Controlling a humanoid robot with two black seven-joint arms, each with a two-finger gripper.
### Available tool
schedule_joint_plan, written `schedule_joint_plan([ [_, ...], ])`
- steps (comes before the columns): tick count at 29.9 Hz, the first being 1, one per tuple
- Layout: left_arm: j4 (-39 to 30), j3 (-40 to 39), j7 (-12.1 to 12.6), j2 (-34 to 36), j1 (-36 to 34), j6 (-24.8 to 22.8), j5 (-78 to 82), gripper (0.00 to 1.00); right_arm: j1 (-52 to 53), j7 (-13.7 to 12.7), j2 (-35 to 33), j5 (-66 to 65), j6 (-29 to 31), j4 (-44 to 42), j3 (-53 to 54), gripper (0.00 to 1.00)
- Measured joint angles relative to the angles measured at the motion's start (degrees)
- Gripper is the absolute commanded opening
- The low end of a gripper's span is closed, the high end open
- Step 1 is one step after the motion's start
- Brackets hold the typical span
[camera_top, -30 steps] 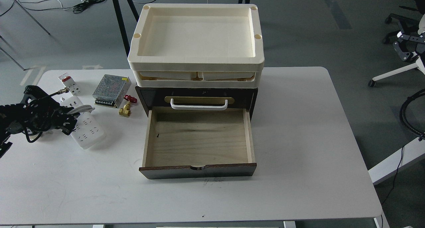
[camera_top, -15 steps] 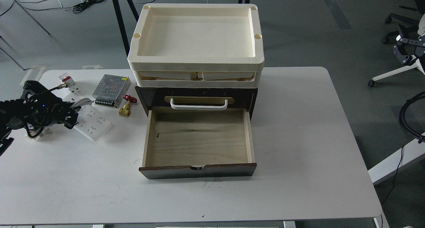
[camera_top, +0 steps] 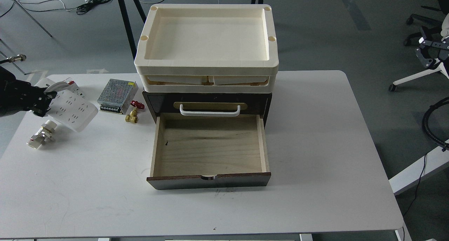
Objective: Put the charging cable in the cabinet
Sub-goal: 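Close the left gripper on the white power strip and lift it, then carry the power strip with the left gripper over the open drawer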
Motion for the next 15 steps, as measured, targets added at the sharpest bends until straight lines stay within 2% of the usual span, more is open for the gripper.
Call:
schedule_joint_plan([
  [4, -18.46, -0.36, 0.00, 12.23, -3.27, -5.28, -4.30, 0.00, 0.00, 0.00, 0.00, -0.02, 0.00, -0.12, 0.31, 1.00],
  [8, -31.74, -1.55, -0.03, 19.97, -3.88, -9.50, -6.95, 0.00, 0.00, 0.00, 0.00, -0.02, 0.00, -0.26, 0.85, 1.00],
  [11, -38.62, -1.83, 0.00, 24.05, -3.81, -13.00, -10.34, 0.00, 0.00, 0.00, -0.01, -0.06, 0.00, -0.37, 0.92, 1.00],
  [15, -44.13, -1.84, 0.00, 24.37, -3.44, -18.72, -19.21, 0.00, -0.06, 0.00, -0.09, -0.06, 0.00, -0.43, 0.93, 1.00],
])
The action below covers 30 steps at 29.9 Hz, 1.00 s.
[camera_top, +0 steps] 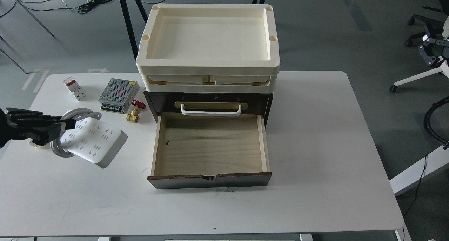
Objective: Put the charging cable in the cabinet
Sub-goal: 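Carry the power strip with the left gripper over the open drawer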
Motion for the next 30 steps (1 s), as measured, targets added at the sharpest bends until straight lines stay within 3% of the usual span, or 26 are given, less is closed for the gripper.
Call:
schedule_joint_plan([
  [8, -0.94, 0.17, 0.00, -12.50, 2.28, -2.88, -21.03, 0.00, -0.02, 0.00, -0.01, 0.00, 0.00, -0.85, 0.00, 1.00],
  [18, 5.91, -0.63, -0.01, -30.08, 6.39, 0.14, -37.58, 0.00, -1.27, 0.00, -0.70, 0.00, 0.03, -1.13, 0.00, 1.00],
  [25, 12.27, -1.62, -0.01, -35.30, 11.39, 1.22, -38.62, 0.00, -1.51, 0.00, -0.84, 0.00, 0.10, -1.06, 0.00, 1.00],
  [30, 14.21, -1.80, -0.01, -35.69, 14.26, 4.79, -37.29, 0.00, -1.51, 0.00, -0.79, 0.08, 0.10, -1.04, 0.15, 1.00],
])
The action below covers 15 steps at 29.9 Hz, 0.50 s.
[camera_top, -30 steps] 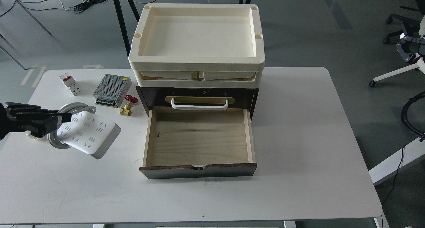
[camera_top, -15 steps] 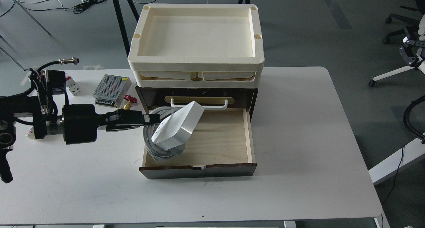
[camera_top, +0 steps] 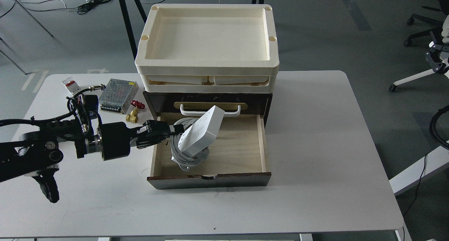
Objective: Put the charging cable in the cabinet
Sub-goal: 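Carry the power strip with the left gripper over the open drawer, then lower the power strip into the drawer and open the left gripper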
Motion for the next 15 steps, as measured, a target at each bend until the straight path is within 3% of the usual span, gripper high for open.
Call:
schedule_joint_plan([
  [15, 8.39, 0.25, 0.00, -7.06, 3.97, 4.46, 0.54, 0.00, -0.01, 0.00, -0.03, -0.08, 0.00, -0.01, 0.47, 1.00],
])
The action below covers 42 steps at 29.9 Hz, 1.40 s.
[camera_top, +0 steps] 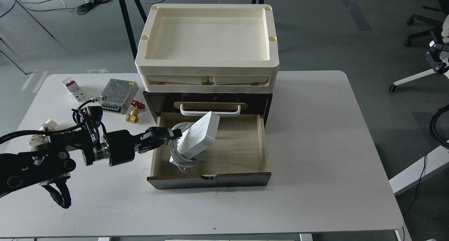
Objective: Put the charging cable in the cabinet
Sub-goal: 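Lower the power strip into the drawer and open the left gripper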
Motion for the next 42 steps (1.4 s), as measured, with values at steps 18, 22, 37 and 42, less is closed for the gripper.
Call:
schedule_joint_plan([
  [18, 5.77, 0.12, -0.02, -3.64, 2.07, 4.45, 3.76, 0.12, -0.68, 0.00, -0.04, 0.08, -0.02, 0.08, 0.25, 1.00],
  [22, 5.32, -0.08, 0.01, -3.56, 2.08, 4.35, 3.95, 0.22, -0.99, 0.00, 0.03, 0.08, -0.02, 0.08, 0.25, 1.00],
  [37, 2.39, -2.27, 0.01, -2.89, 2.21, 4.02, 3.96, 0.41, -2.10, 0.00, -0.04, 0.08, 0.08, 0.08, 0.27, 1.00],
  [42, 2.30, -2.61, 0.01, -2.47, 2.48, 3.86, 3.86, 0.52, -2.50, 0.00, -0.04, 0.08, 0.09, 0.08, 0.26, 1.00],
])
